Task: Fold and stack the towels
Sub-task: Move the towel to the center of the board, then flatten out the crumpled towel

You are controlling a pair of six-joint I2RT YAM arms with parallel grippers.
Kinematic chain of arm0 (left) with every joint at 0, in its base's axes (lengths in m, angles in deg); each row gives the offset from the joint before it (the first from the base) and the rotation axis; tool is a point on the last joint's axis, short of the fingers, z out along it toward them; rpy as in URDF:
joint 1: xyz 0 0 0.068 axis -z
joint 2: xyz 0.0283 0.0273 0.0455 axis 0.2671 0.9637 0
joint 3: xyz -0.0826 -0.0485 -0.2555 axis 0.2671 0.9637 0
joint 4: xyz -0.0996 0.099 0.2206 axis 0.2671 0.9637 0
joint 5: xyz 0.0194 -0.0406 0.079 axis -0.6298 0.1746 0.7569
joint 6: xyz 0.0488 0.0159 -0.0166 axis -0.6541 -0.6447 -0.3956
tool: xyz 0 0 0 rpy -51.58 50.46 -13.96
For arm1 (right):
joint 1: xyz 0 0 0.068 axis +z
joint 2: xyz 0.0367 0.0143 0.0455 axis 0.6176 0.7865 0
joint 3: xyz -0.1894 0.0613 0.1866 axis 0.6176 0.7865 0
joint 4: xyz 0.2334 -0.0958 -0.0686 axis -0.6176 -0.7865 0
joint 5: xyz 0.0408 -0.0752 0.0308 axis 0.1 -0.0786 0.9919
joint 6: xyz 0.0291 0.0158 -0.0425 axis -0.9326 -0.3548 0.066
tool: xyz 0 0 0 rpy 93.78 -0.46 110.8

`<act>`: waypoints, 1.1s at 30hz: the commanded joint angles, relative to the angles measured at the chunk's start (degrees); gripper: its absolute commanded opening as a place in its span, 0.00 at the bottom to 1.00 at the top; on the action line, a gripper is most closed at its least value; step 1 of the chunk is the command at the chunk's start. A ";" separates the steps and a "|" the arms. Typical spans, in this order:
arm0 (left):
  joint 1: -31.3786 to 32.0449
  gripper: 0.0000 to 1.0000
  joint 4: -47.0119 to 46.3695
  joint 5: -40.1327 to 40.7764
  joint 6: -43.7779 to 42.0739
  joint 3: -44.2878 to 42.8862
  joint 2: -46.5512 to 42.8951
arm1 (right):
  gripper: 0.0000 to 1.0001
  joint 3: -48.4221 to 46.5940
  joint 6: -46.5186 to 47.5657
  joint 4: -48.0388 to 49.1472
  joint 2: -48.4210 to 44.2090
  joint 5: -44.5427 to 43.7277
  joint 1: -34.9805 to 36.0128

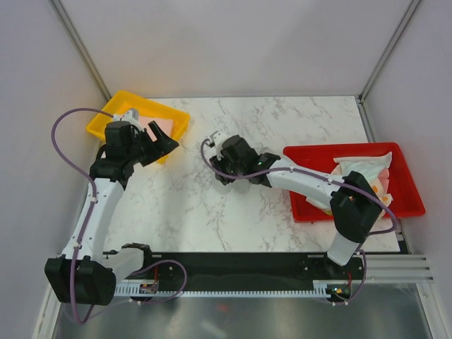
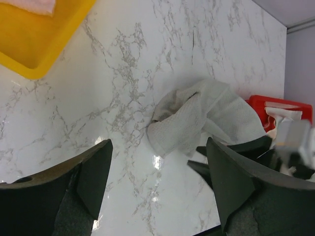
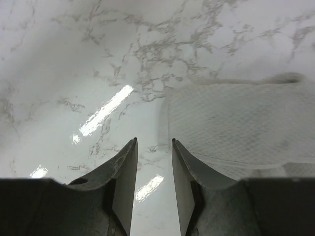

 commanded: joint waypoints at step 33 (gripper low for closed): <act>-4.62 0.79 -11.83 -11.69 3.83 8.43 6.05 | 0.00 -6.45 -2.56 -3.69 4.87 -6.35 -1.28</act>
